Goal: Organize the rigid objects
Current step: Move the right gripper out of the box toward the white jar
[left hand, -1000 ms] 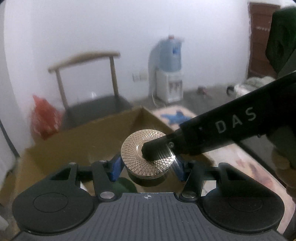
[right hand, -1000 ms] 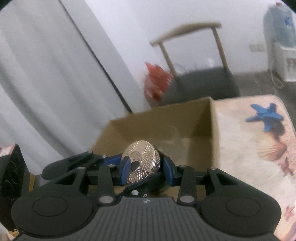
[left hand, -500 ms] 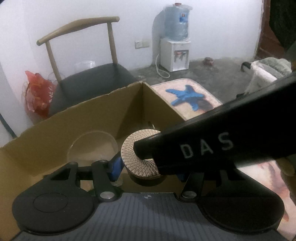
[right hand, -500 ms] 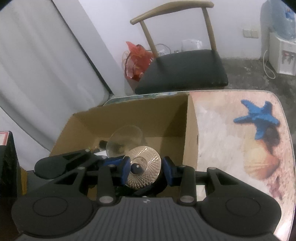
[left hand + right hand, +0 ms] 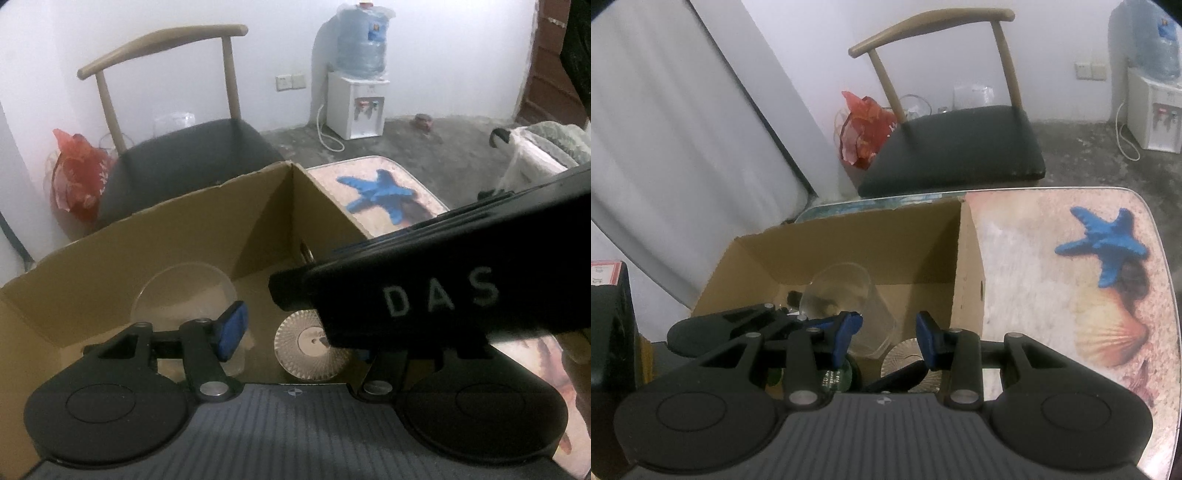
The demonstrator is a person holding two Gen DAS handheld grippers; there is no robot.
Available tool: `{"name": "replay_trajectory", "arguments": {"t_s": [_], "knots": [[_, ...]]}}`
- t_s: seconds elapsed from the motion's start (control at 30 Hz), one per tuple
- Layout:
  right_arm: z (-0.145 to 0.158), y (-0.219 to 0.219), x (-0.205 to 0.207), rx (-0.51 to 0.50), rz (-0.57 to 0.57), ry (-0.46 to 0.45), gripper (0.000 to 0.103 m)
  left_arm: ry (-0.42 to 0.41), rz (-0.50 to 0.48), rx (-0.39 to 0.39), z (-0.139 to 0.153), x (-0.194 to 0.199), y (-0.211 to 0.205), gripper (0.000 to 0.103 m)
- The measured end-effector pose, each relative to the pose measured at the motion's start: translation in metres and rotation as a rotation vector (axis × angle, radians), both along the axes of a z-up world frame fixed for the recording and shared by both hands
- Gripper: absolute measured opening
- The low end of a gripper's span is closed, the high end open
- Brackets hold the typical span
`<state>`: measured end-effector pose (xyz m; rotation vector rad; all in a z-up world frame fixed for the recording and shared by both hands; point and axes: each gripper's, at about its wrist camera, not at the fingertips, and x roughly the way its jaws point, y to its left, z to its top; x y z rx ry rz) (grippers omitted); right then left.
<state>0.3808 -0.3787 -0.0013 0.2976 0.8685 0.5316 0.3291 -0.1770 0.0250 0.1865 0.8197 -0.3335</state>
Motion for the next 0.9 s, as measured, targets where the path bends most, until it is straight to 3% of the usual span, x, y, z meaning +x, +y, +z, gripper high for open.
{"name": "replay_trajectory", "arguments": {"t_s": [0.13,0.27,0.37,0.53,0.73,0.83,0.9], "knots": [[0.004,-0.005,-0.005,0.027,-0.007,-0.012,0.042,-0.012,0.009,-0.013,0.007,-0.009,0.005,0.06],[0.018,-0.013,-0.027,0.096,-0.004,-0.052,0.041,-0.051,0.006,-0.049,0.026,-0.031,0.017,0.067],[0.034,-0.018,-0.06,0.156,0.015,-0.115,0.041,-0.094,-0.012,-0.104,0.048,-0.067,0.036,0.075],[0.063,-0.018,-0.126,0.261,0.096,-0.218,0.041,-0.196,-0.015,-0.189,0.085,-0.146,0.089,0.079],[0.103,0.01,-0.186,0.347,0.254,-0.332,0.043,-0.342,0.121,-0.179,0.116,-0.233,0.162,0.094],[0.107,0.04,-0.195,0.351,0.325,-0.34,0.043,-0.382,0.216,-0.164,0.108,-0.256,0.19,0.099],[0.1,0.066,-0.192,0.346,0.36,-0.306,0.043,-0.366,0.262,-0.153,0.092,-0.255,0.201,0.099]]}}
